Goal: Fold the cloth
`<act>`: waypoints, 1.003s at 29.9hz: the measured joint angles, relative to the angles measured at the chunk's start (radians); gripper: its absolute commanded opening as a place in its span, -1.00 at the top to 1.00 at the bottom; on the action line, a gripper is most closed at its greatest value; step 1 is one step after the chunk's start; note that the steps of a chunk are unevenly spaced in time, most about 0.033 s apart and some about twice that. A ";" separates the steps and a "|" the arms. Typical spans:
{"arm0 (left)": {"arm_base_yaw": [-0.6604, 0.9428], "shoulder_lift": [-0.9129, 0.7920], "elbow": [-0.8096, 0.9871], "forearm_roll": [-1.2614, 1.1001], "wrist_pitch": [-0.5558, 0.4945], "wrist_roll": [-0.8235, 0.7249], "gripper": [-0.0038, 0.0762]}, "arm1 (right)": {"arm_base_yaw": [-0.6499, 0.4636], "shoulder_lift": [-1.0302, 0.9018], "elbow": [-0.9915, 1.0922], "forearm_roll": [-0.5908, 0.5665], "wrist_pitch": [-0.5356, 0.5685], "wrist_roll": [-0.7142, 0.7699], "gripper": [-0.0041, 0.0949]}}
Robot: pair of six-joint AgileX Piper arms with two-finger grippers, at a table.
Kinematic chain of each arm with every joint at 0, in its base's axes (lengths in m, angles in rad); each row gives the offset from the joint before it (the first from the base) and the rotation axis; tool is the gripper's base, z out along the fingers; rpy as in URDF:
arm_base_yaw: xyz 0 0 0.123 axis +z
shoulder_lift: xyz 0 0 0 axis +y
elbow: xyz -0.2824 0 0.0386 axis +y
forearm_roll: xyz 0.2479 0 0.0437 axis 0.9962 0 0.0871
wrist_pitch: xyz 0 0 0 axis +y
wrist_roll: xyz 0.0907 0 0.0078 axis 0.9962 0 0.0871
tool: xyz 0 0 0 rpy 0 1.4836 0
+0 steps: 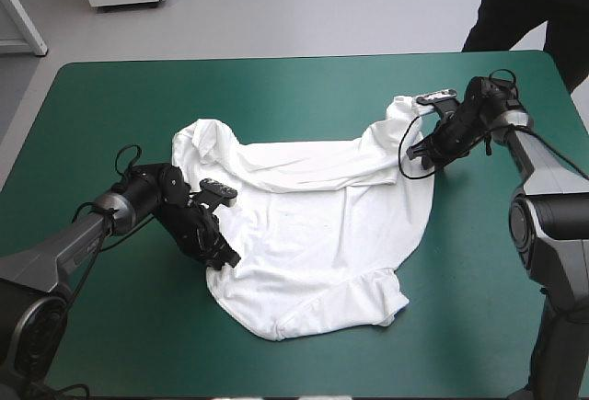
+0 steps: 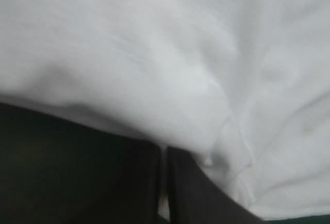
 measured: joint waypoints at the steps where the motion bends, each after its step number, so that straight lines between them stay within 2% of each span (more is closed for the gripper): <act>1: 0.000 0.000 0.000 -0.003 -0.001 0.000 0.96 | 0.006 0.005 -0.003 -0.001 0.001 -0.001 0.88; 2: 0.000 0.000 0.000 -0.004 -0.002 0.000 0.96 | 0.014 0.008 -0.006 0.001 0.001 -0.009 0.95; 9: 0.000 0.002 0.000 -0.010 -0.003 0.000 0.96 | 0.073 0.018 -0.012 0.028 0.003 -0.038 0.94; 17: -0.001 -0.019 0.002 -0.017 0.011 0.000 0.96 | 0.094 0.010 -0.019 -0.040 0.029 0.045 0.94; 20: -0.005 -0.051 0.022 -0.017 0.030 -0.001 0.96 | 0.101 -0.015 -0.007 -0.075 0.072 0.057 0.94; 25: -0.006 -0.174 -0.007 0.016 0.112 -0.039 0.96 | 0.102 -0.117 0.017 -0.121 0.149 0.064 0.94; 30: -0.006 -0.322 -0.178 0.073 0.182 -0.089 0.96 | 0.102 -0.320 0.018 -0.123 0.162 0.075 0.94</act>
